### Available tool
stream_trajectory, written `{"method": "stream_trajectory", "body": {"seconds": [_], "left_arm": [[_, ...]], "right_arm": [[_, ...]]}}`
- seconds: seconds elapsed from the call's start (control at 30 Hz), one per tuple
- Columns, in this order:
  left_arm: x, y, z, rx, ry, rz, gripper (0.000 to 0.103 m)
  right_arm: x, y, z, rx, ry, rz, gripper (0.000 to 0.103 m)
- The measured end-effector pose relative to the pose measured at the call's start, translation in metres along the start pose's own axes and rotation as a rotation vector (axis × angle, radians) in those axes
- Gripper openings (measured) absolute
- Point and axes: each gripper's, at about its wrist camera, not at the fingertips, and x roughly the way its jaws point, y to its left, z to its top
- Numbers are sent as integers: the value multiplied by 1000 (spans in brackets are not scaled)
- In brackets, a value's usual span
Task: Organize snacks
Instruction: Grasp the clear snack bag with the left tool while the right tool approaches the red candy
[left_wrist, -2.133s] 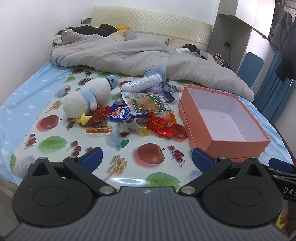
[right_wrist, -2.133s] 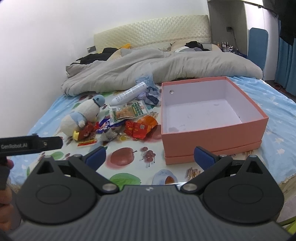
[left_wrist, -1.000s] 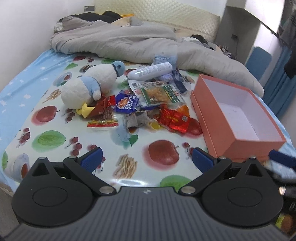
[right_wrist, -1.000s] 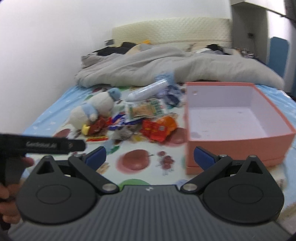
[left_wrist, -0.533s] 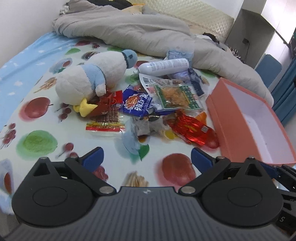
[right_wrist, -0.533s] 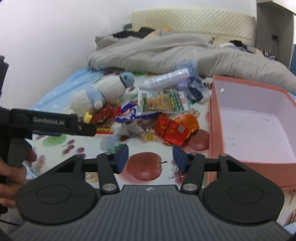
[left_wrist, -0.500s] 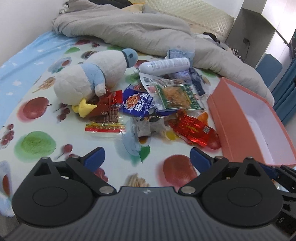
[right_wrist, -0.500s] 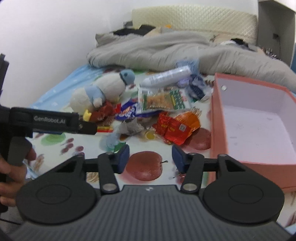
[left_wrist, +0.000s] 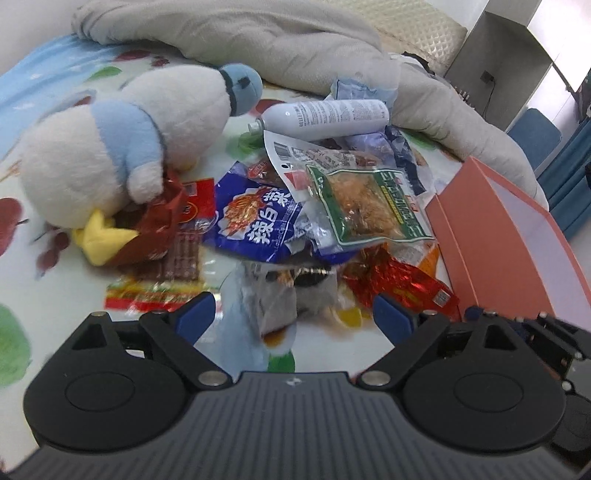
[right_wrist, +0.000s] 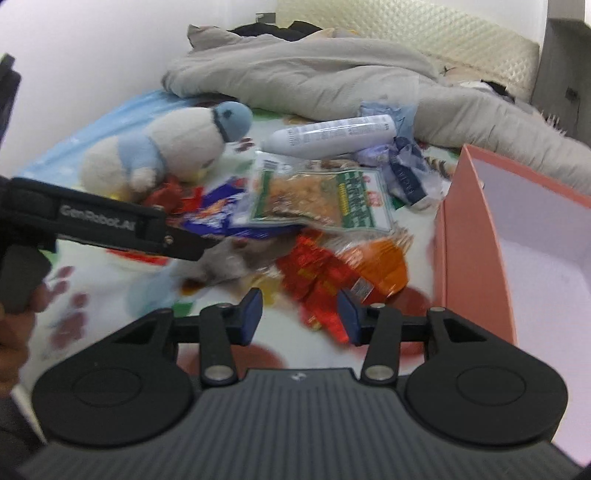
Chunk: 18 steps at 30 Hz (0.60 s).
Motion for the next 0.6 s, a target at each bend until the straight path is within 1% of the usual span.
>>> {"method": "stream_trajectory", "body": {"seconds": [0.1, 0.2, 0.3, 0.43, 0.5, 0.57, 0.6], "left_arm": [[16, -1, 6, 7, 16, 4, 93], [30, -2, 10, 10, 25, 13, 93], [41, -2, 12, 9, 46, 15, 92], [51, -3, 8, 11, 66, 14, 90], [57, -3, 6, 13, 78, 39, 86], [57, 1, 4, -14, 72, 26, 83], [57, 1, 4, -15, 67, 23, 80]], "right_arm": [[14, 0, 7, -53, -7, -51, 49], [28, -3, 9, -70, 9, -74, 57], [41, -6, 8, -87, 47, -78, 59], [49, -11, 1, -61, 106, -56, 59], [51, -13, -3, -36, 142, -20, 59], [48, -14, -8, -2, 148, -10, 57], [45, -13, -10, -3, 145, -4, 54]]}}
